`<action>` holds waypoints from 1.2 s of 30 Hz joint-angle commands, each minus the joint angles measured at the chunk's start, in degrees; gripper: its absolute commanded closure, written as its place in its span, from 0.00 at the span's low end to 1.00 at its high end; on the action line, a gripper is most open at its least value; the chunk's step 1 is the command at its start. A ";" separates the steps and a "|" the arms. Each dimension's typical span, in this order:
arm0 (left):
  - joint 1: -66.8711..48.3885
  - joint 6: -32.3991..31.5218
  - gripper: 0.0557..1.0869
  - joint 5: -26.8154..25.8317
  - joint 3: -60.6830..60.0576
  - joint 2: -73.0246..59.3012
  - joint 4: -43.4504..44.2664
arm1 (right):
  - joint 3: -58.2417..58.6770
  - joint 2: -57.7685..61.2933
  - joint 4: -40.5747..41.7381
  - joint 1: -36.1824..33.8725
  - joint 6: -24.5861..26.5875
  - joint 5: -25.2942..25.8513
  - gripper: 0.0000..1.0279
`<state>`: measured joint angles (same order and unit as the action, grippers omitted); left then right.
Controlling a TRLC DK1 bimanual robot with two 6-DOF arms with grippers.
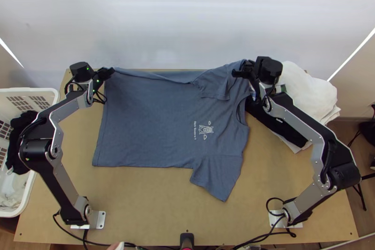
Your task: Fold the t-shirt
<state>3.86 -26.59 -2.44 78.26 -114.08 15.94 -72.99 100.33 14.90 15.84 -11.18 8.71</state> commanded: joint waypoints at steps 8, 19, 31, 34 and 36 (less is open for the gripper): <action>0.89 -1.89 0.04 -0.29 1.63 9.67 -5.05 | -4.88 -12.44 -29.13 1.65 -12.90 1.49 0.22; 0.98 0.05 0.04 -0.64 -7.86 19.60 -4.61 | 6.63 -21.32 -30.10 -0.28 -14.84 1.57 0.04; 1.42 3.83 0.04 -0.64 -14.10 30.41 -15.68 | 2.85 -20.00 -72.55 3.24 -35.84 -16.80 0.04; 2.29 4.53 0.04 -1.08 -17.61 33.93 -18.05 | 9.80 -24.75 -75.72 7.37 -36.11 -16.71 0.04; 3.35 4.44 0.04 -2.40 -19.99 35.86 -18.05 | 14.28 -28.62 -74.75 8.25 -36.19 -16.71 0.03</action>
<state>5.58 -23.46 -3.27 64.53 -84.84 1.69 -67.99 78.52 -50.57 19.81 -42.72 -3.20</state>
